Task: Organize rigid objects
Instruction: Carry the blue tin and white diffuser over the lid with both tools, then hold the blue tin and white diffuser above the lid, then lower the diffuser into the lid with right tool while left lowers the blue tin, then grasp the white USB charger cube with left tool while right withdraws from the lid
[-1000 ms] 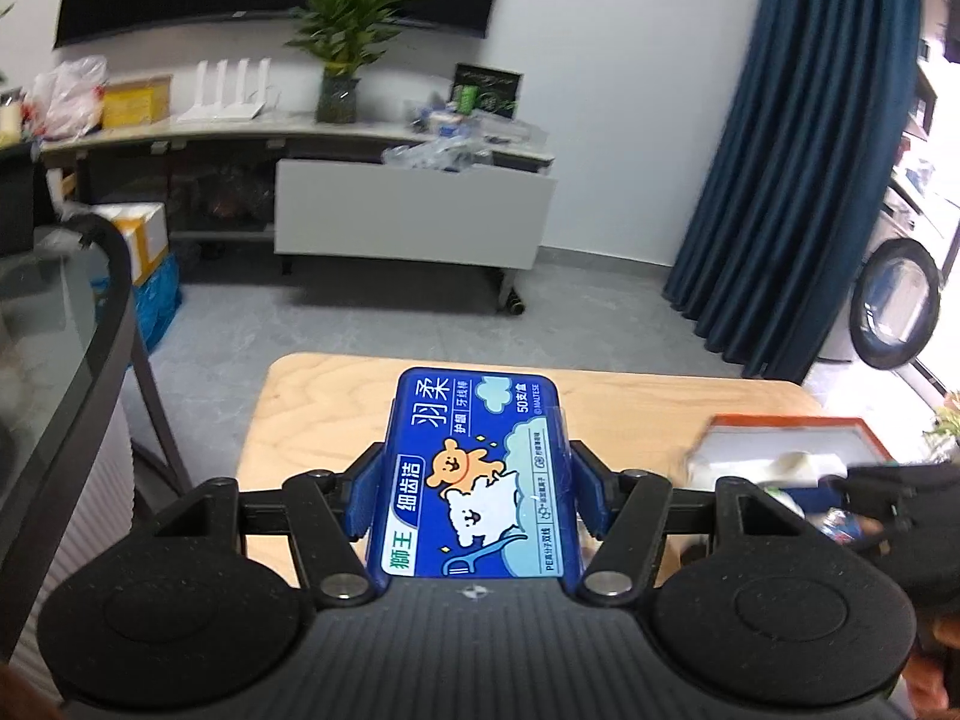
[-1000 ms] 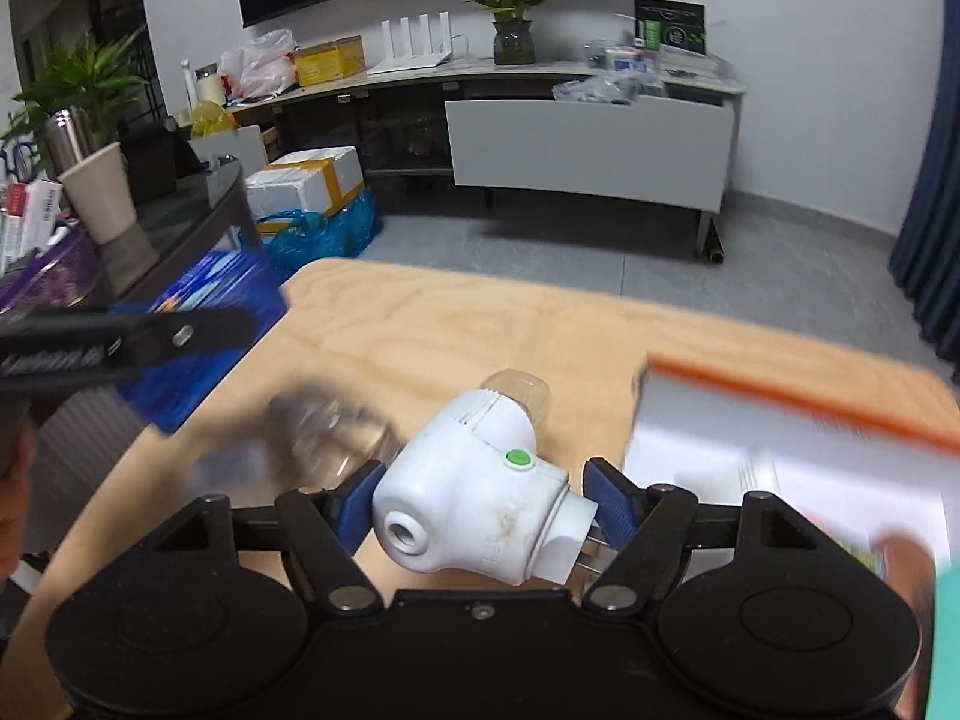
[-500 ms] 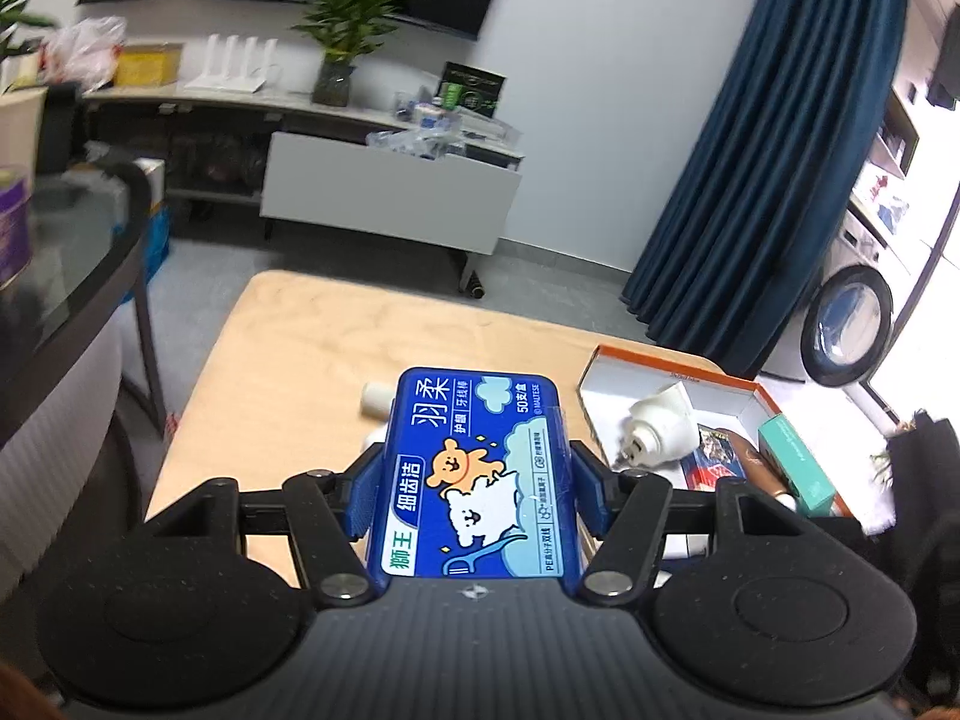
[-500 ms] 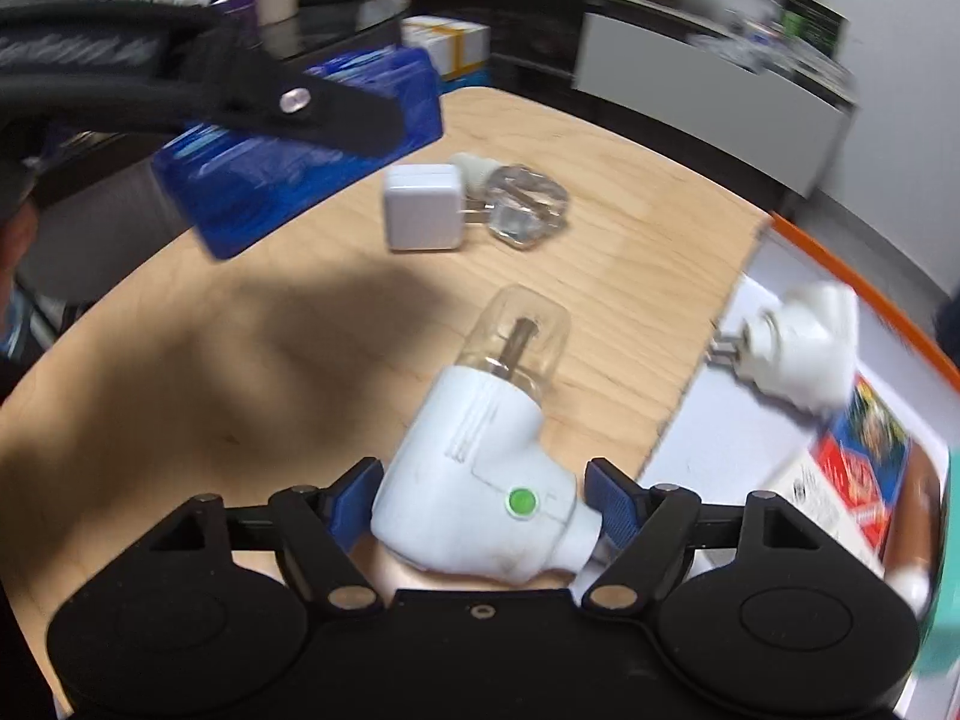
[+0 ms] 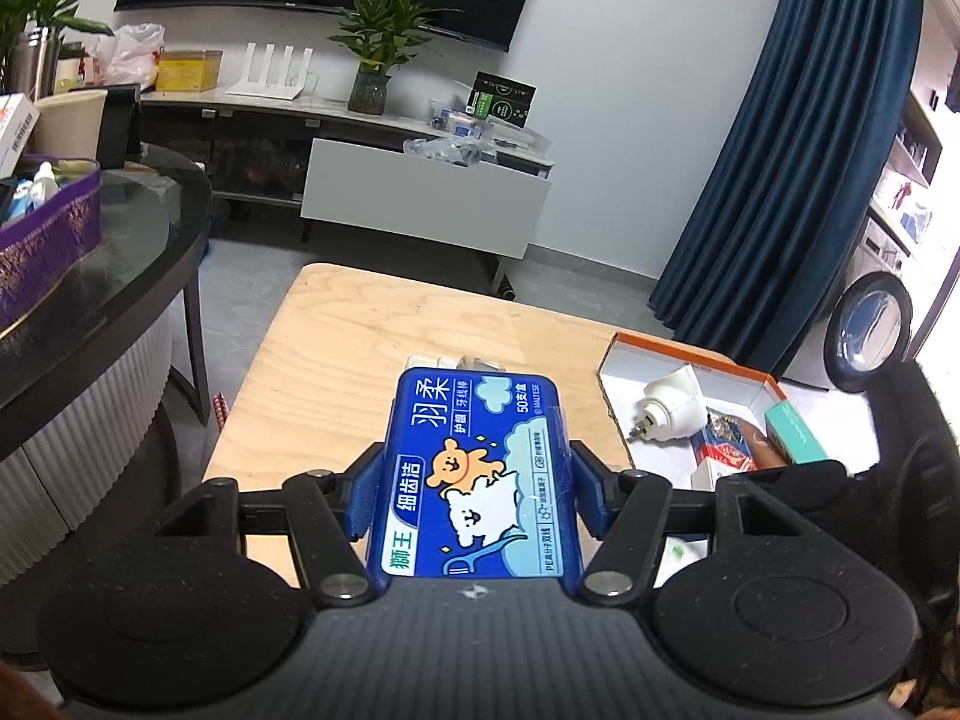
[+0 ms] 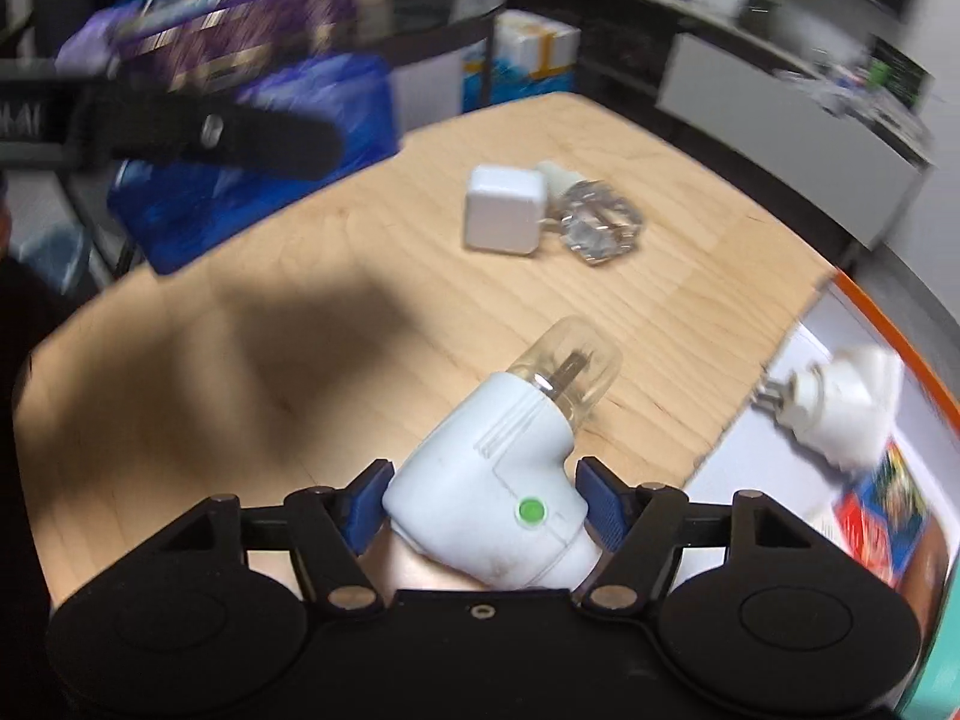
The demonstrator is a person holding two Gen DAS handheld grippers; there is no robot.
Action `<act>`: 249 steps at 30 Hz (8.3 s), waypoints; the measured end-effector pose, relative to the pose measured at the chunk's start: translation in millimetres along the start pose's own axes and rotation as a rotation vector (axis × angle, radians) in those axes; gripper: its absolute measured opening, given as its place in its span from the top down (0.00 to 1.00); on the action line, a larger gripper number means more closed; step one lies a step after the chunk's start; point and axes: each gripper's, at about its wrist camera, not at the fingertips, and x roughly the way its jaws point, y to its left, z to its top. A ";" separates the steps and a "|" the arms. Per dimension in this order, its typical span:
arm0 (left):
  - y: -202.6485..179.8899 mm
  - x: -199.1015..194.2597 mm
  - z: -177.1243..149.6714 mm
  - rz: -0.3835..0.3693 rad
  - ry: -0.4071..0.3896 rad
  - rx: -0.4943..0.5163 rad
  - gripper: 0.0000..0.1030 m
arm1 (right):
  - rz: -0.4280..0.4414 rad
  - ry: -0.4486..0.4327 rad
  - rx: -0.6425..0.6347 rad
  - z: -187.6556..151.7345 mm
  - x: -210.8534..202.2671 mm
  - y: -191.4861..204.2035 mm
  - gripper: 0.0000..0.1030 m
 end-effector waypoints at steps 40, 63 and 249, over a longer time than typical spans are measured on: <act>-171.3 14.5 -34.5 -0.073 0.044 0.169 0.39 | -0.449 -0.450 0.658 -157.9 -199.3 -60.0 0.22; -199.7 31.1 -42.5 -0.040 0.062 0.160 0.39 | -0.393 -0.444 0.668 -172.5 -192.8 -88.9 0.22; -74.0 28.7 -21.5 0.183 0.046 0.100 0.12 | -0.353 -0.336 0.608 -113.2 -153.1 -75.5 0.17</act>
